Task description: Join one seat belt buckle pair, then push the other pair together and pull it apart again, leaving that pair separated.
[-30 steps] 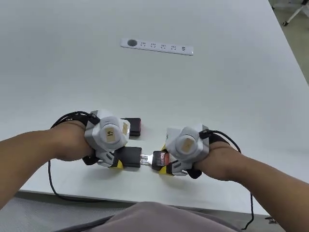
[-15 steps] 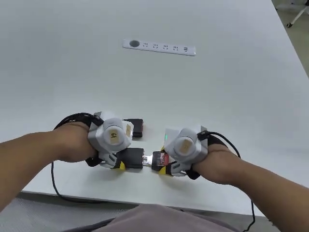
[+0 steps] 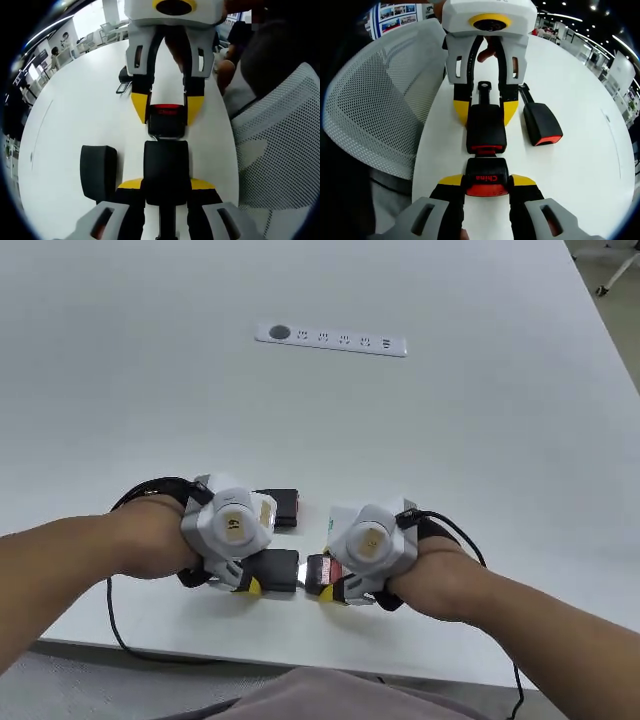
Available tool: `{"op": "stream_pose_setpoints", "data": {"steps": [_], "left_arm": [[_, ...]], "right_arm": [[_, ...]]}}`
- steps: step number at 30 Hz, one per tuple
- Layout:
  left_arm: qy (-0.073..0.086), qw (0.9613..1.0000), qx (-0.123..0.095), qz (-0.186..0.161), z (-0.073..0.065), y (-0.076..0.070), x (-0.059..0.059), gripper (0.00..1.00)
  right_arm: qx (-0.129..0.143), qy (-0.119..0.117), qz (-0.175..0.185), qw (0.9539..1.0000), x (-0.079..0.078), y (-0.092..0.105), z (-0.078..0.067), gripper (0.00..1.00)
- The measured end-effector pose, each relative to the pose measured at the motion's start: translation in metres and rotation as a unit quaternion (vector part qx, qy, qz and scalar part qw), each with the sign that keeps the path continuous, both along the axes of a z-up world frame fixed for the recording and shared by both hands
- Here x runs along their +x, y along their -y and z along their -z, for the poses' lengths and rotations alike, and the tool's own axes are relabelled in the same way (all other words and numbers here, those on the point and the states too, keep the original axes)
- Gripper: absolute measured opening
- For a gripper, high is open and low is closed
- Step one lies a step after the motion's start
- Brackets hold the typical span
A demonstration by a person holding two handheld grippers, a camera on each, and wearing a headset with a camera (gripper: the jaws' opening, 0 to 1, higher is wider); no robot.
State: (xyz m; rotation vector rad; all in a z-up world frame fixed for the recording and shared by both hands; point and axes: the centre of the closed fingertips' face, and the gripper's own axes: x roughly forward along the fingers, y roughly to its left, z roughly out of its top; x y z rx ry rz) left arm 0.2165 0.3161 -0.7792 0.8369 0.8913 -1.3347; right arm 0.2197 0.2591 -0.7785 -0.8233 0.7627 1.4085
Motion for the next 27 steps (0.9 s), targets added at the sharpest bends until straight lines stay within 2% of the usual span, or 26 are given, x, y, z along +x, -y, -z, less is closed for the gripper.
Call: {"op": "stream_pose_setpoints", "data": {"steps": [7,8,9,10,21,27], "left_arm": [[0.000,1.0000,0.000,0.002,-0.0021,0.0011,-0.0014,0.31],[0.000,1.0000,0.001,0.003,-0.0015,0.0005,-0.0010,0.31],[-0.001,1.0000,-0.001,0.001,-0.0005,0.0000,-0.0006,0.31],[0.000,1.0000,-0.002,0.002,-0.0003,0.0003,-0.0002,0.31],[-0.003,1.0000,-0.001,0.001,0.0068,-0.0015,0.0052,0.32],[-0.004,0.9999,-0.010,0.004,0.0032,-0.0012,0.0035,0.32]], "right_arm": [[0.001,-0.003,-0.001,1.0000,0.0028,-0.0045,0.0001,0.30],[-0.023,-0.005,-0.001,0.9997,0.0016,0.0014,0.0043,0.30],[-0.008,-0.005,-0.008,0.9999,0.0028,-0.0024,0.0038,0.30],[-0.005,-0.006,0.001,1.0000,0.0037,-0.0016,0.0050,0.30],[-0.008,-0.010,0.009,0.9999,0.0036,-0.0025,0.0063,0.31],[-0.006,-0.008,0.002,1.0000,0.0039,0.0012,0.0054,0.31]]}}
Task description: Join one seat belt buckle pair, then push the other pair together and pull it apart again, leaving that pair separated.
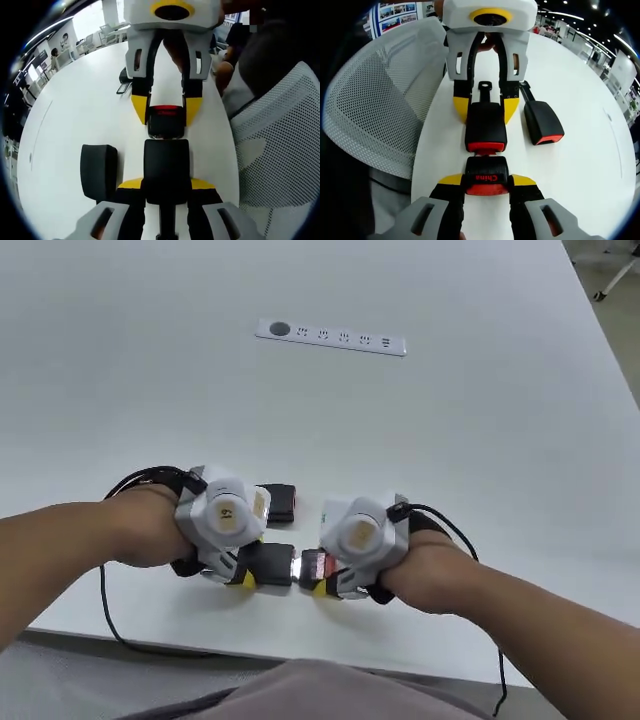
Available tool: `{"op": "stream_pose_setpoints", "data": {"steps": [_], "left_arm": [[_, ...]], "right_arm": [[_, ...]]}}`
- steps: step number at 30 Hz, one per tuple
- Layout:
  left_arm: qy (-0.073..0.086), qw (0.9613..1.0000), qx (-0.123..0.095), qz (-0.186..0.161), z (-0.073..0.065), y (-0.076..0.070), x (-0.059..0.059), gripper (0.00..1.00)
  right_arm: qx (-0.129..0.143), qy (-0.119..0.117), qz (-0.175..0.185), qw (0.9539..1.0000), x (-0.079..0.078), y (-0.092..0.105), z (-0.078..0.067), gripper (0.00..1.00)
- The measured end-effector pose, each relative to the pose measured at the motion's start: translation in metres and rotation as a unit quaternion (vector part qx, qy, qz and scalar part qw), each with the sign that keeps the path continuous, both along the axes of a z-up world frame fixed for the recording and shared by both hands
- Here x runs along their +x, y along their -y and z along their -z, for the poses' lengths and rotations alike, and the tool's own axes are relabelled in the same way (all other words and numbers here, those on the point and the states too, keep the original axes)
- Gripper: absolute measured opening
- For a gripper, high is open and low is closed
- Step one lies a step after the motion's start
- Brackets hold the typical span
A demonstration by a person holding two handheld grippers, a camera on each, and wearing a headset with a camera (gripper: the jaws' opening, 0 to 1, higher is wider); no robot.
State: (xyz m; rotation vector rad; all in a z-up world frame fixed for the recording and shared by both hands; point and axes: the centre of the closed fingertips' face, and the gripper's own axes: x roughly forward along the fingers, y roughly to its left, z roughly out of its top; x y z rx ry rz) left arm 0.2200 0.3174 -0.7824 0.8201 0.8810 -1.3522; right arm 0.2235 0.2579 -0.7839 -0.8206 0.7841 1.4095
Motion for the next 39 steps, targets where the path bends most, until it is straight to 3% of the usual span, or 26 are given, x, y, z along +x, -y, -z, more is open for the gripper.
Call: {"op": "stream_pose_setpoints", "data": {"steps": [24,31,37,39], "left_arm": [[0.001,0.9999,0.000,-0.011,-0.0047,0.0001,-0.0028,0.32],[0.000,0.9998,0.005,-0.020,-0.0052,0.0005,-0.0032,0.33],[-0.001,0.9994,-0.002,-0.034,-0.0029,-0.0014,-0.0015,0.34],[-0.001,0.9993,-0.005,-0.038,-0.0022,-0.0008,-0.0023,0.34]], "right_arm": [[0.019,-0.003,0.015,0.9997,-0.0018,0.0006,-0.0036,0.31],[0.011,-0.004,0.016,0.9998,-0.0018,0.0012,-0.0015,0.32],[0.011,-0.010,0.040,0.9991,-0.0012,0.0047,-0.0002,0.34],[0.012,0.003,0.029,0.9995,-0.0003,0.0064,-0.0025,0.36]]}}
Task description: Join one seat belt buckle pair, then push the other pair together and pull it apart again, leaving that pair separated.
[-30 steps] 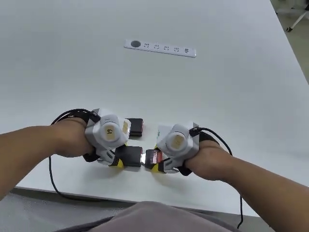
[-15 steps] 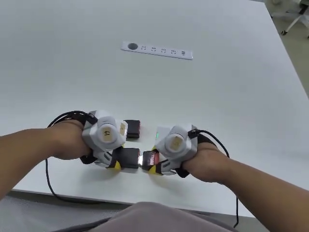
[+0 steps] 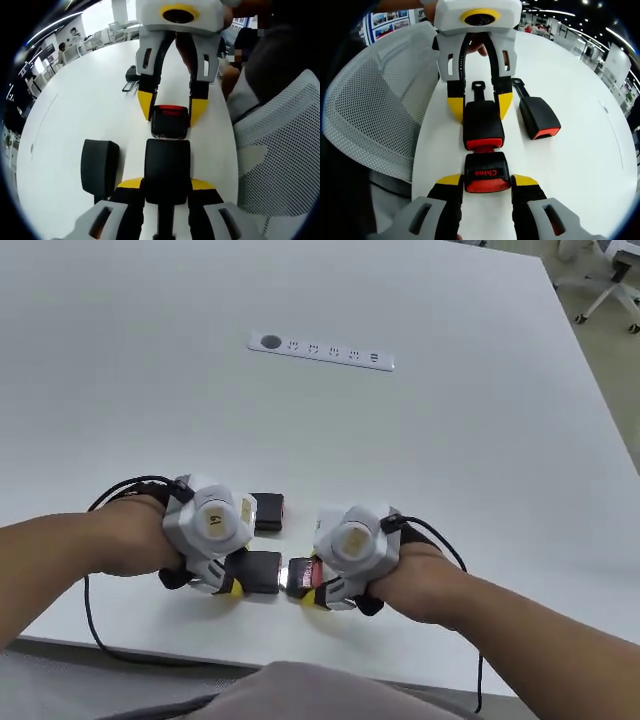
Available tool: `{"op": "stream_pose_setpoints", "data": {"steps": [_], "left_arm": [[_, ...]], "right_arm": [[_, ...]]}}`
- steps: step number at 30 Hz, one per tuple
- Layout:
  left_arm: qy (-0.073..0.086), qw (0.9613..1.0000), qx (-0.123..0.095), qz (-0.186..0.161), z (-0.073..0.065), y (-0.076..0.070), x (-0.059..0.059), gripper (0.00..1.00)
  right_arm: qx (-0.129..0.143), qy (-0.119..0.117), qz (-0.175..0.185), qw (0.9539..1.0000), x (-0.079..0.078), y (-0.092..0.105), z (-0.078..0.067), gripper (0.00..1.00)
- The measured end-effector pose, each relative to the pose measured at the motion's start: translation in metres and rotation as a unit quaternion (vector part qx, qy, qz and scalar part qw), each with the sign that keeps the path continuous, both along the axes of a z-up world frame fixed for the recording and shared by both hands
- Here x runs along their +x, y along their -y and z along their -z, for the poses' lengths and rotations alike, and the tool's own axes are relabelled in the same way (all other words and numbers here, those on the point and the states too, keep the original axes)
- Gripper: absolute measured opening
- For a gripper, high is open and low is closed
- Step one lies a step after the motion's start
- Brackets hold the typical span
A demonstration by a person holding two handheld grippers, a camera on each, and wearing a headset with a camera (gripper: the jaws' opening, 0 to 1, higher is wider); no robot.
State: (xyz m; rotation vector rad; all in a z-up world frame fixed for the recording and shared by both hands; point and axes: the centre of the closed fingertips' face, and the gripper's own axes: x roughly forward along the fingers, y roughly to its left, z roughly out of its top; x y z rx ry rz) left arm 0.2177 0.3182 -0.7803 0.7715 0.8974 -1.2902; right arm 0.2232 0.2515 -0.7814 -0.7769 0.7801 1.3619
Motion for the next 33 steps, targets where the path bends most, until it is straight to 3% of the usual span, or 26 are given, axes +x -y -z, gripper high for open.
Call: {"op": "stream_pose_setpoints", "data": {"steps": [6,12,18,25,27,29,33], "left_arm": [[0.007,0.9999,0.004,-0.012,-0.001,-0.005,0.000,0.36],[0.019,0.9985,-0.010,-0.051,-0.023,-0.009,0.009,0.46],[0.027,0.9988,-0.024,-0.034,-0.044,-0.008,0.009,0.47],[0.048,0.9973,-0.033,-0.045,-0.061,-0.011,0.036,0.48],[0.049,0.9969,-0.039,-0.048,-0.063,-0.010,0.041,0.48],[0.050,0.9968,-0.037,-0.050,-0.061,-0.016,0.053,0.49],[0.051,0.9968,-0.032,-0.053,-0.057,-0.017,0.062,0.49]], "right_arm": [[0.001,0.009,0.012,0.9999,0.007,0.004,-0.002,0.42],[0.011,0.016,0.015,0.9997,0.003,0.002,-0.013,0.46],[0.022,0.011,0.006,0.9997,-0.003,0.004,-0.030,0.42],[0.035,0.020,0.022,0.9990,0.013,0.017,-0.052,0.42],[0.034,0.024,0.031,0.9987,0.021,0.023,-0.050,0.42],[0.033,0.023,0.041,0.9984,0.028,0.029,-0.049,0.41],[0.030,0.027,0.055,0.9977,0.042,0.043,-0.049,0.40]]}}
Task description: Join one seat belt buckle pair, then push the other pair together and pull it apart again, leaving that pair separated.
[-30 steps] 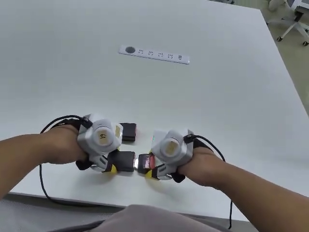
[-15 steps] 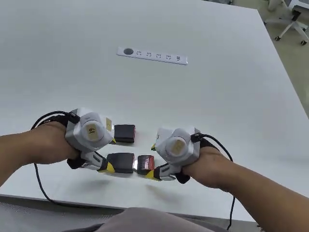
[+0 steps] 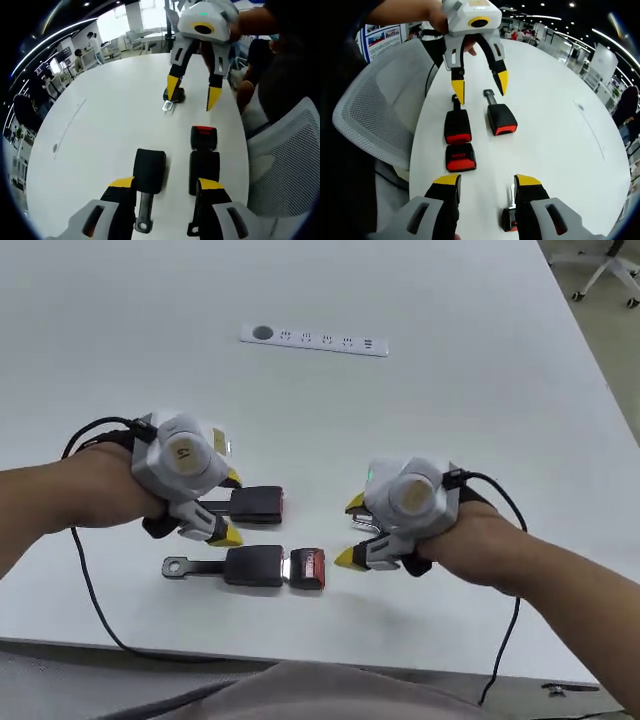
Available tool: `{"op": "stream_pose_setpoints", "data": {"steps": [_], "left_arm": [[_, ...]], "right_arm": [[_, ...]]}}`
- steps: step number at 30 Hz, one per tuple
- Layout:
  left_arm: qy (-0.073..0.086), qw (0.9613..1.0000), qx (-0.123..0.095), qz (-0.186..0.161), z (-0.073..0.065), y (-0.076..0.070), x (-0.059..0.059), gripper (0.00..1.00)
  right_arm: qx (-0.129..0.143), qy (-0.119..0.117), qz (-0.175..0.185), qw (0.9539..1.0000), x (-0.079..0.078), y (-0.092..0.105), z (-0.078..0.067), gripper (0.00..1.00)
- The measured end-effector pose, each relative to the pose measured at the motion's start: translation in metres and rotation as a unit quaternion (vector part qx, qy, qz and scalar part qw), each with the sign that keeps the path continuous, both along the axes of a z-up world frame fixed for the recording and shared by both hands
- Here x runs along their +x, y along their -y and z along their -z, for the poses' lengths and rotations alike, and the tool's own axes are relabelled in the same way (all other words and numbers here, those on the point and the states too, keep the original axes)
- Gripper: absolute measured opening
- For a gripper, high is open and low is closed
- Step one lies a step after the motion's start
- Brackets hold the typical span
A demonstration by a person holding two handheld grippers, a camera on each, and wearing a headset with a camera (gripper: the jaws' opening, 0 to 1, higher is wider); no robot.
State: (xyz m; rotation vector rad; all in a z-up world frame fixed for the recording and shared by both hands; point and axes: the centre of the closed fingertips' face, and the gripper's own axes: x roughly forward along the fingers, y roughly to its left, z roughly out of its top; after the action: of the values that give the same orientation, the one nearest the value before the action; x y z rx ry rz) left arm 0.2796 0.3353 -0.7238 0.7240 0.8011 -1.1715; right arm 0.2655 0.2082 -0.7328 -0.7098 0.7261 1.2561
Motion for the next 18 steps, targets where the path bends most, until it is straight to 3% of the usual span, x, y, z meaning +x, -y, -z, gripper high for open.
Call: {"op": "stream_pose_setpoints", "data": {"steps": [12,18], "left_arm": [[-0.004,0.9997,0.019,-0.013,0.022,-0.014,0.031,0.48],[-0.011,0.9996,0.023,-0.014,0.025,-0.011,0.035,0.47]], "right_arm": [[-0.024,0.007,0.036,0.9990,0.043,0.053,0.012,0.39],[-0.037,0.000,0.035,0.9987,0.050,0.072,0.018,0.38]]}}
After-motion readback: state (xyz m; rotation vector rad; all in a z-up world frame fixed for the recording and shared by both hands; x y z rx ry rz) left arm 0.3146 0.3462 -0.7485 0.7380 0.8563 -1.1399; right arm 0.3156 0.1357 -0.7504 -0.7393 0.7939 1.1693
